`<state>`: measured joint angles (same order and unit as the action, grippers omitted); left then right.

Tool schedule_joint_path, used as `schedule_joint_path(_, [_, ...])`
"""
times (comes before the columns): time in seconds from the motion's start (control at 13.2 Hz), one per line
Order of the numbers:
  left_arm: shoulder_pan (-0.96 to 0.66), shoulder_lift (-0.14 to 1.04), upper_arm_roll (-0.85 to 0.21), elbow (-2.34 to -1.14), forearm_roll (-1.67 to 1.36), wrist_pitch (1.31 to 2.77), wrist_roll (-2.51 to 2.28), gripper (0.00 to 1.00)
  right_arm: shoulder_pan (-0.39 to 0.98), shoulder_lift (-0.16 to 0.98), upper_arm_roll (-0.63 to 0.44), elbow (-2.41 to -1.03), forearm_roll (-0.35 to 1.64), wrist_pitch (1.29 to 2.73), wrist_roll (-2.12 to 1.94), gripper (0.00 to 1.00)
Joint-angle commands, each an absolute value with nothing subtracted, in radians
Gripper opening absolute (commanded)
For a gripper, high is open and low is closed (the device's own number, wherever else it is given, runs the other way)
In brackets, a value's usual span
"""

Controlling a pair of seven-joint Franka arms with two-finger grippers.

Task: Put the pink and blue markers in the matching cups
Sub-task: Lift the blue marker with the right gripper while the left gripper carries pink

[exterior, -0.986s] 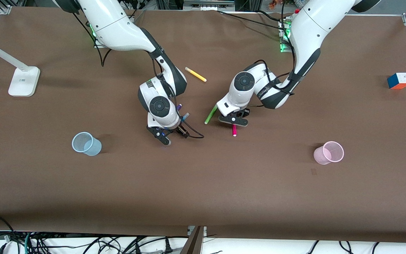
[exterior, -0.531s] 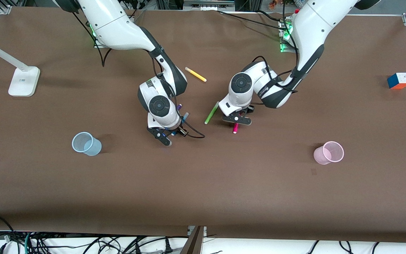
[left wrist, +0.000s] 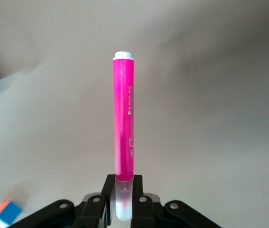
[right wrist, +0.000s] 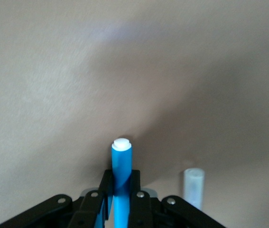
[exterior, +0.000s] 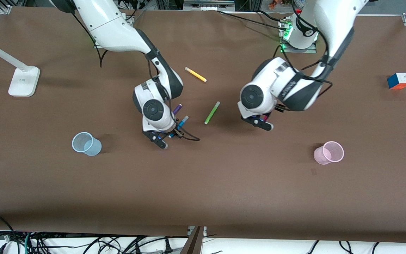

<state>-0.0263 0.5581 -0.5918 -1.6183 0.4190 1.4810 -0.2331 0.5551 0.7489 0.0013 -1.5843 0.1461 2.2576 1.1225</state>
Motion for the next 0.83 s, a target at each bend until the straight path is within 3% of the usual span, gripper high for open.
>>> schedule_joint_path(0.0, [0.029, 0.555, -0.572, -1.543, 0.445, 1.355, -0.004, 0.0, 0.482, 0.648, 0.003, -1.559, 0.224, 2.091, 0.981, 0.0])
schedule_joint_path(0.23, [0.049, 0.554, -0.458, -1.509, 0.489, 1.287, 0.26, 0.0, 0.366, 0.572, -0.002, -1.536, 0.23, 1.907, 0.824, 0.0])
schedule_joint_path(0.61, [0.054, 0.577, -0.439, -1.526, 0.858, 1.292, 0.492, 0.0, 0.044, 0.548, 0.0, -1.433, 0.388, 1.633, 0.439, 0.0])
schedule_joint_path(0.76, [0.054, 0.597, -0.439, -1.528, 1.001, 1.295, 0.531, 0.0, -0.029, 0.558, 0.0, -1.427, 0.461, 1.609, 0.364, 0.0])
